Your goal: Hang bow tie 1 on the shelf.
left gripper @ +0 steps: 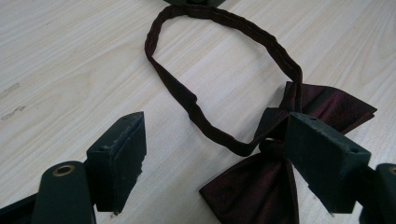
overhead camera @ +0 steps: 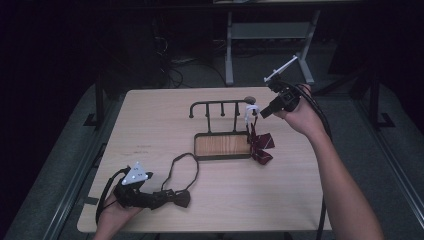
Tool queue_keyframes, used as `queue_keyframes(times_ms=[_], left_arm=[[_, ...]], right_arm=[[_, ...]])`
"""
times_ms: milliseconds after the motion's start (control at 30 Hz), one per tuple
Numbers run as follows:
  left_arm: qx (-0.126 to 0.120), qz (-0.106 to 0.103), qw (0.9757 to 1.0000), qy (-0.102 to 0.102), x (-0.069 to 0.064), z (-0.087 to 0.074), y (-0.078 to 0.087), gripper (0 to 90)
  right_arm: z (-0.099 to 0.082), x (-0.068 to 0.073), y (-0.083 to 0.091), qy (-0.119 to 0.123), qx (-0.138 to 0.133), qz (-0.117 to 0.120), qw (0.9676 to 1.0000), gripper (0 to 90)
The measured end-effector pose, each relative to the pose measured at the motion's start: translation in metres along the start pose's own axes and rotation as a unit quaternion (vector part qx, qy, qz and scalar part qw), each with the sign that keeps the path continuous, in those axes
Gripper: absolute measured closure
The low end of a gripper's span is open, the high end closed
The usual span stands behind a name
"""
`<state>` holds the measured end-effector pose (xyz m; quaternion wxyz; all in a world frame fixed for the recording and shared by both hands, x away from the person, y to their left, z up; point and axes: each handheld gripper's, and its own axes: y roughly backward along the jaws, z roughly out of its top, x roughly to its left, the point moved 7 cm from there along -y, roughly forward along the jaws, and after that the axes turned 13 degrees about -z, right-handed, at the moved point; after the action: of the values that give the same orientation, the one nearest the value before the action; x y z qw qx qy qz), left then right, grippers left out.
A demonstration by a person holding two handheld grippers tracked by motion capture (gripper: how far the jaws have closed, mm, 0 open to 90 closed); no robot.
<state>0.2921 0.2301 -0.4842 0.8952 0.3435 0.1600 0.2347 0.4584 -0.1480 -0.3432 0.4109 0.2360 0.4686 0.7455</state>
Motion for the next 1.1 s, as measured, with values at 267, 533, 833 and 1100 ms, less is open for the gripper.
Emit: queue_keyframes(times_ms=[267,533,833,1100], left_arm=[[0.004,0.0,1.0,-0.001,0.0,-0.001,-0.001,21.6],[0.004,0.0,1.0,0.0,0.0,-0.001,-0.001,21.6],[0.003,0.0,1.0,0.002,0.0,-0.001,-0.001,21.6],[0.004,0.001,1.0,0.002,0.0,-0.001,-0.001,21.6]], right_arm=[[-0.01,0.0,-0.004,0.003,0.007,0.014,0.9999,77.2],[-0.022,0.004,-0.008,0.009,0.016,0.027,0.9995,71.2],[-0.036,0.006,-0.011,0.012,0.014,0.041,0.999,68.0],[-0.047,0.005,-0.016,0.008,0.016,0.047,0.9987,65.9]])
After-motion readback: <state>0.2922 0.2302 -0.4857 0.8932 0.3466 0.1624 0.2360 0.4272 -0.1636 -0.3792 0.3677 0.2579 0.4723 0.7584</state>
